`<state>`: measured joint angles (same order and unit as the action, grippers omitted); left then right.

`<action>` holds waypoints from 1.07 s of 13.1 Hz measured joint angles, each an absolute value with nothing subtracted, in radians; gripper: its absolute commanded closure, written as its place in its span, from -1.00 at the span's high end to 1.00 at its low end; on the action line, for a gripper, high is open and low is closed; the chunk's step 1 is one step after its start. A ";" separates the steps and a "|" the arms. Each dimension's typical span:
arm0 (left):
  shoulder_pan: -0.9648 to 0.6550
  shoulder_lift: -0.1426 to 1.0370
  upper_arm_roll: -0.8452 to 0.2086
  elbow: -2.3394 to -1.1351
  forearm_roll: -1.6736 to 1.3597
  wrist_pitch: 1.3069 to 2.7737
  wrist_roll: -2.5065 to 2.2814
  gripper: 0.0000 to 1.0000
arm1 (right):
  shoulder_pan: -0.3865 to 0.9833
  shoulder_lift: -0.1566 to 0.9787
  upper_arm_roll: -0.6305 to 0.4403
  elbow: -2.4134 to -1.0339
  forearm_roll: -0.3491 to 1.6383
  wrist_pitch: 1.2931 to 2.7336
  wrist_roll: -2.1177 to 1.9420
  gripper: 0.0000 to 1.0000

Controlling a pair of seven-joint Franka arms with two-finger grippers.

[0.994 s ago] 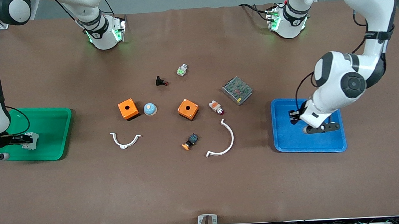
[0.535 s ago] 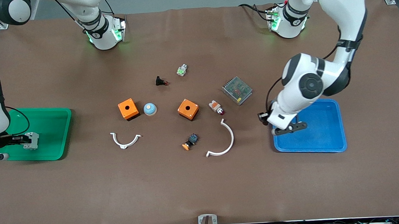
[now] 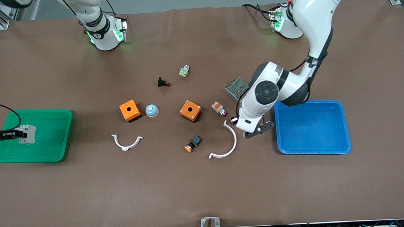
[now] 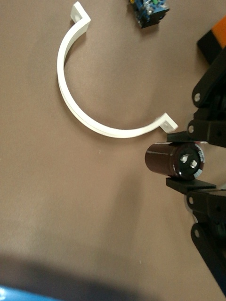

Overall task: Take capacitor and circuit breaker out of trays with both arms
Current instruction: 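Lift the capacitor toward the white arc while the right gripper carries the breaker, then lower the breaker beside the blue ball while the left gripper sets the capacitor down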

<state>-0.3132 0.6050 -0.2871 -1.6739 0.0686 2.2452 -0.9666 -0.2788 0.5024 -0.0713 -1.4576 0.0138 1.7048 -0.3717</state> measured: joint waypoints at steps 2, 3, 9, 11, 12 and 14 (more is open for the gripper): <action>-0.318 0.653 -0.286 -1.662 0.108 2.282 -1.018 -1.00 | -0.201 0.428 -0.067 -1.463 0.013 1.598 -0.263 -0.60; -0.317 0.674 -0.284 -1.660 0.116 2.295 -1.028 -1.00 | -0.158 0.407 -0.065 -1.467 0.013 1.561 -0.206 -0.60; -0.311 0.708 -0.280 -1.656 0.117 2.303 -1.030 -1.00 | 0.116 0.368 -0.056 -1.540 0.083 1.521 0.159 -0.60; -0.310 0.708 -0.280 -1.654 0.117 2.303 -1.030 -1.00 | 0.197 0.366 -0.055 -1.566 0.111 1.555 0.275 -0.60; -0.309 0.708 -0.280 -1.651 0.117 2.303 -1.030 -1.00 | 0.234 0.366 -0.055 -1.583 0.121 1.584 0.320 -0.60; -0.311 0.708 -0.280 -1.648 0.117 2.302 -1.030 -0.73 | 0.300 0.365 -0.055 -1.634 0.163 1.664 0.406 -0.59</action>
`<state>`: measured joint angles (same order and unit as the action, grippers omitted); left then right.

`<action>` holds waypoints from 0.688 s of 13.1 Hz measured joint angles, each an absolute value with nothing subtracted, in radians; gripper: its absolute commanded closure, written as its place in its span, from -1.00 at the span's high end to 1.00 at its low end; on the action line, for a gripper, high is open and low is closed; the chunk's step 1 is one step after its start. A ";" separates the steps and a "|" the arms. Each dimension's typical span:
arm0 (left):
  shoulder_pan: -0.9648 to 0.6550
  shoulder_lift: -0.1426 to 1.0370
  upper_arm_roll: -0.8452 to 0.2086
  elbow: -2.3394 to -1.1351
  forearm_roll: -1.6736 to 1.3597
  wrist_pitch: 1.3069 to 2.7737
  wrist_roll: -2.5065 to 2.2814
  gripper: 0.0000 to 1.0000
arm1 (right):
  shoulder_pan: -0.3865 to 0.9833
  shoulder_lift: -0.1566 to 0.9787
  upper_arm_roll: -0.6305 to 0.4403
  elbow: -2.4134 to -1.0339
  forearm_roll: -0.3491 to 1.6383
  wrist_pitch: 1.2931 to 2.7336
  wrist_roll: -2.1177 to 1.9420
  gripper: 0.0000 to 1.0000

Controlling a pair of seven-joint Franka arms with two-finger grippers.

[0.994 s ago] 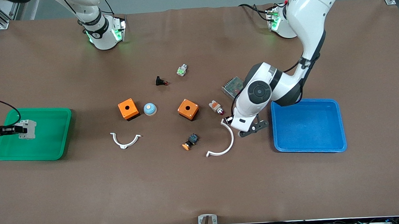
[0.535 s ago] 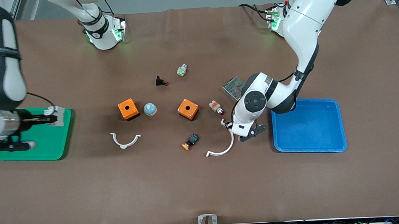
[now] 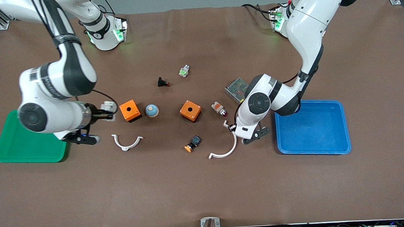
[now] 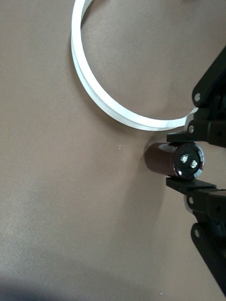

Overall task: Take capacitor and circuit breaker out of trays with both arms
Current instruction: 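Lower the breaker beside the blue ball while the left gripper sets the capacitor down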

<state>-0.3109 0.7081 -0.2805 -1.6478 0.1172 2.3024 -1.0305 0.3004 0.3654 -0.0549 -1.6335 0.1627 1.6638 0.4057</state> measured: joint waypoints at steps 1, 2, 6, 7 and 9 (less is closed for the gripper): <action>-0.311 0.708 -0.280 -1.649 0.117 2.301 -1.030 -0.08 | 0.336 0.365 -0.055 -1.668 0.182 1.720 0.449 -0.59; -0.310 0.709 -0.280 -1.653 0.117 2.300 -1.031 0.99 | 0.376 0.366 -0.054 -1.708 0.194 1.788 0.494 -0.60; -0.303 0.707 -0.276 -1.653 0.117 2.281 -1.031 1.00 | 0.519 0.368 -0.054 -1.832 0.202 2.027 0.650 -0.59; -0.300 0.697 -0.275 -1.643 0.118 2.255 -1.031 1.00 | 0.535 0.371 -0.054 -1.844 0.220 2.059 0.661 -0.60; -0.279 0.645 -0.274 -1.603 0.123 2.170 -1.023 1.00 | 0.553 0.388 -0.055 -1.867 0.250 2.126 0.663 -0.59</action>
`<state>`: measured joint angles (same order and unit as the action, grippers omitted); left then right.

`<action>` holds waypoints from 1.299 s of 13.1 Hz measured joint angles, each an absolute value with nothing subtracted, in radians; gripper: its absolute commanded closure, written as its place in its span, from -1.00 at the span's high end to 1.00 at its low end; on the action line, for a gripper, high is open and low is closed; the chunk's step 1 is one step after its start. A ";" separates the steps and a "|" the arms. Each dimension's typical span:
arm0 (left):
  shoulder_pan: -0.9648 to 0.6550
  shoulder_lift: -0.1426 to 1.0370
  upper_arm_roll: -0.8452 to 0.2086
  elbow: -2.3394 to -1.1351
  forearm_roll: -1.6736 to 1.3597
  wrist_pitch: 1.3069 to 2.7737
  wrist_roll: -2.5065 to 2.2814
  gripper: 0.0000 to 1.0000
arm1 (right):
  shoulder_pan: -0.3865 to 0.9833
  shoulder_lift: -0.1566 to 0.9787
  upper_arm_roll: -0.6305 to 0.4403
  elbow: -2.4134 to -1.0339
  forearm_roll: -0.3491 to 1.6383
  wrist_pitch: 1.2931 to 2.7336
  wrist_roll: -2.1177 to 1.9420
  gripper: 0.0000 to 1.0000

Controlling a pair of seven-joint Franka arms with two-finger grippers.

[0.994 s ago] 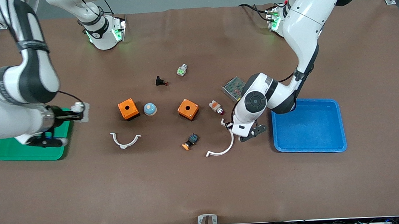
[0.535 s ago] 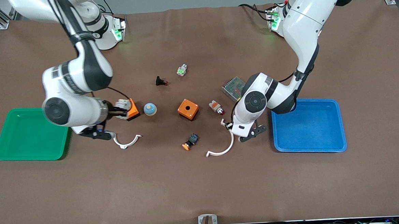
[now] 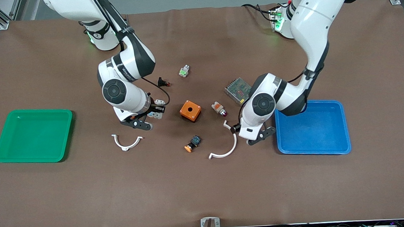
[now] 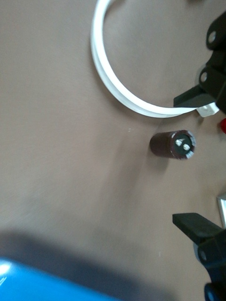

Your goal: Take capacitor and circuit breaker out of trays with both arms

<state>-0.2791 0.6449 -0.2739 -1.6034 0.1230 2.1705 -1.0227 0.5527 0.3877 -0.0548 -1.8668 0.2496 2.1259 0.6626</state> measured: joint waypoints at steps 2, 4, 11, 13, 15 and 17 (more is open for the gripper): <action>-0.245 0.573 -0.273 -1.546 0.125 2.053 -0.974 1.00 | 0.564 0.417 -0.055 -1.879 0.254 2.186 0.664 -0.59; -0.196 0.496 -0.271 -1.499 0.127 1.950 -0.888 1.00 | 0.570 0.453 -0.055 -1.881 0.255 2.231 0.666 -0.57; -0.008 0.269 -0.268 -1.476 0.148 1.760 -0.487 1.00 | 0.584 0.511 -0.055 -1.882 0.255 2.286 0.667 0.90; 0.031 0.211 -0.268 -1.475 0.160 1.735 -0.407 1.00 | 0.584 0.510 -0.057 -1.880 0.255 2.278 0.668 1.00; 0.083 0.164 -0.268 -1.475 0.161 1.703 -0.308 1.00 | 0.584 0.490 -0.061 -1.867 0.255 2.216 0.673 1.00; 0.120 0.132 -0.268 -1.475 0.161 1.666 -0.254 1.00 | 0.582 0.419 -0.074 -1.848 0.255 2.099 0.677 1.00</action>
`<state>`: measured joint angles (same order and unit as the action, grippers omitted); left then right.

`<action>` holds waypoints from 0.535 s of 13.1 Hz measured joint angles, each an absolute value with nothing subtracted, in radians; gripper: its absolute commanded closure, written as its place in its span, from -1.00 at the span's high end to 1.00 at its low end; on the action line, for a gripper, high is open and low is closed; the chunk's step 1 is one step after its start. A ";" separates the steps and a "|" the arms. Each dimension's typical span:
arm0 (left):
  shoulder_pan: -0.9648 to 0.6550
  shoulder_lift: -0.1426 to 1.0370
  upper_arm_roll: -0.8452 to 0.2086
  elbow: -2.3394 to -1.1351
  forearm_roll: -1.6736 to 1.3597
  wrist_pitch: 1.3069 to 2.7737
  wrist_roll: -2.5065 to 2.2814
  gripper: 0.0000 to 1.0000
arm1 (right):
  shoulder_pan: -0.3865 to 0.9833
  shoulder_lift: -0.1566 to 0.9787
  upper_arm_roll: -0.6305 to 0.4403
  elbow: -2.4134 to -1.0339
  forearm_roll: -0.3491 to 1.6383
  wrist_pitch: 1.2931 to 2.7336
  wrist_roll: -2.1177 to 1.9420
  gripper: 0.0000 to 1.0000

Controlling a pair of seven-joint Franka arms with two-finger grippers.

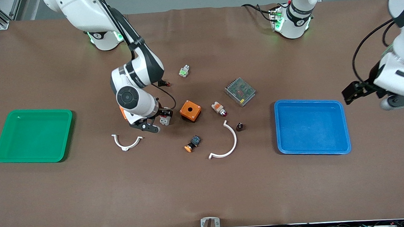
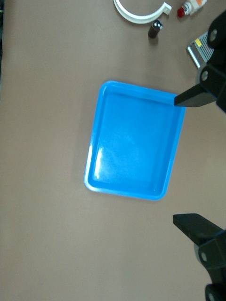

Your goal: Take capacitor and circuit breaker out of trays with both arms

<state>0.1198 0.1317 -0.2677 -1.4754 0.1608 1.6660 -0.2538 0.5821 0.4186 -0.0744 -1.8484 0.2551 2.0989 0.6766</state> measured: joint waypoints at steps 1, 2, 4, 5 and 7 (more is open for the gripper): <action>0.129 0.118 -0.268 -1.475 0.161 1.656 -0.238 1.00 | 0.575 0.362 -0.084 -1.841 0.255 2.021 0.678 1.00; 0.132 0.104 -0.268 -1.475 0.161 1.646 -0.228 1.00 | 0.558 0.297 -0.091 -1.837 0.255 1.945 0.678 1.00; 0.132 0.075 -0.271 -1.475 0.161 1.608 -0.216 1.00 | 0.495 0.169 -0.097 -1.837 0.248 1.812 0.669 1.00; 0.132 0.064 -0.273 -1.475 0.161 1.597 -0.214 1.00 | 0.457 0.113 -0.099 -1.838 0.238 1.757 0.649 1.00; 0.131 0.051 -0.272 -1.476 0.160 1.593 -0.198 1.00 | 0.389 0.026 -0.101 -1.843 0.195 1.678 0.599 1.00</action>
